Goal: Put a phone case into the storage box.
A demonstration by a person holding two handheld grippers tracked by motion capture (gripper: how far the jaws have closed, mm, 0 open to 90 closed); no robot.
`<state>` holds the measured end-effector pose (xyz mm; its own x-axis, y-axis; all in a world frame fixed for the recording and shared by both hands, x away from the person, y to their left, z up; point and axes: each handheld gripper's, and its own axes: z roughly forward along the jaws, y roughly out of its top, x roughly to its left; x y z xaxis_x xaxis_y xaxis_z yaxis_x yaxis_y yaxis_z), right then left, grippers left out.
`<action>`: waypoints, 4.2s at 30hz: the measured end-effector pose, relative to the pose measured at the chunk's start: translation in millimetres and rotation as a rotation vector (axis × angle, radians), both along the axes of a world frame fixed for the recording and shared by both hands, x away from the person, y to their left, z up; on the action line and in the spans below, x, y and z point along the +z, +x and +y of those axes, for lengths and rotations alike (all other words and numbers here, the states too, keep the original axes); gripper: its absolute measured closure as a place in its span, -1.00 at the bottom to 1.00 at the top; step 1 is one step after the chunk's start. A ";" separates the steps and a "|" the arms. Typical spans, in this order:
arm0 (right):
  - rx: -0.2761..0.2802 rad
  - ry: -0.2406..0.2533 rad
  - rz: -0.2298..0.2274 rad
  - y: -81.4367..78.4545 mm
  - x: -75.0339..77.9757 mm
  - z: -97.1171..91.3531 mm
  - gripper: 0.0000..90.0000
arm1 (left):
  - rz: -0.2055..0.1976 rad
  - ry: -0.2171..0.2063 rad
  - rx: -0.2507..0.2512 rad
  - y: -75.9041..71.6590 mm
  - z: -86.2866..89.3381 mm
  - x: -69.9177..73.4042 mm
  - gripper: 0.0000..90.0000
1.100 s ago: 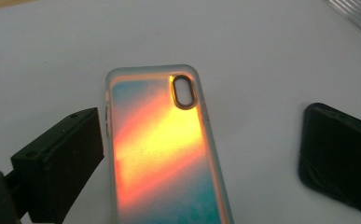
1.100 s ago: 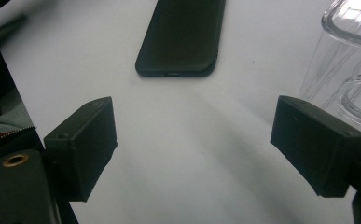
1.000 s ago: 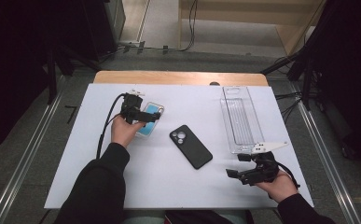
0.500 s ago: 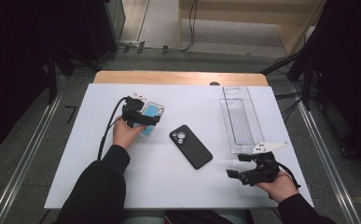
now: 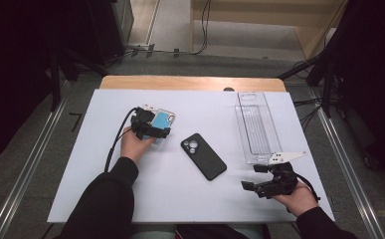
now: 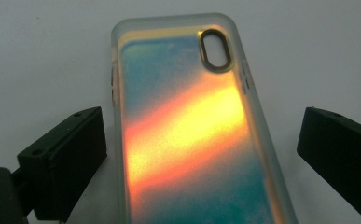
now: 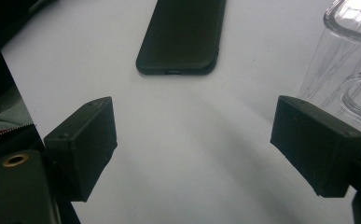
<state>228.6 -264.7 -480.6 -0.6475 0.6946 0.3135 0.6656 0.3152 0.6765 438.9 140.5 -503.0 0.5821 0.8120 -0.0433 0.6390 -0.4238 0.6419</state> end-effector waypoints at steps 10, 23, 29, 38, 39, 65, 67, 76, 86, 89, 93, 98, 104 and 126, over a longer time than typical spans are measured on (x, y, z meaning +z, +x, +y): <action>0.003 -0.011 0.002 -0.3 -0.8 0.6 -0.72 | -0.080 0.041 0.007 -6.9 -5.0 -7.8 -0.97; 0.012 -0.020 -0.002 -0.9 -2.2 2.4 -0.72 | -0.103 0.023 0.040 -13.3 -5.3 -5.8 -0.64; 0.009 -0.018 -0.001 -0.5 -2.3 2.3 -0.72 | -0.090 0.000 0.066 -12.3 -4.1 -4.3 -0.63; 0.016 -0.009 -0.007 -0.6 -1.6 2.7 -0.72 | -0.064 -0.039 0.082 -10.3 2.7 6.1 -0.63; 0.014 -0.005 -0.008 -0.8 -1.2 2.4 -0.72 | -0.062 -0.053 0.083 -10.3 3.3 8.3 -0.63; 0.010 0.006 -0.014 -0.4 0.6 1.3 -0.72 | 0.074 -0.121 -0.066 -39.9 4.9 63.8 -0.63; 0.010 0.006 -0.014 -0.5 0.6 1.5 -0.72 | 0.083 -0.123 -0.081 -44.8 2.4 65.1 -0.63; 0.006 0.007 -0.013 0.4 0.1 0.7 -0.72 | 0.106 -0.114 -0.161 -70.4 -12.0 66.9 -0.63; 0.012 -0.002 -0.009 0.7 -1.2 2.7 -0.72 | 0.128 -0.115 -0.216 -95.2 -22.7 63.7 -0.63; 0.018 -0.004 -0.012 0.1 -1.1 5.0 -0.72 | 0.141 -0.134 -0.227 -102.5 -27.1 61.1 -0.63; 0.025 -0.001 -0.011 0.8 -0.4 8.0 -0.72 | 0.139 -0.131 -0.245 -113.1 -31.5 58.6 -0.63; 0.016 0.005 -0.013 -0.3 0.9 11.2 -0.72 | 0.143 -0.138 -0.235 -122.5 -33.0 55.7 -0.63; 0.005 0.017 -0.005 0.1 2.4 13.4 -0.72 | 0.137 -0.166 -0.233 -132.4 -35.6 53.7 -0.63; -0.033 0.023 0.003 7.5 18.6 34.9 -0.72 | 0.023 -0.275 -0.092 -149.2 -37.2 40.9 -0.63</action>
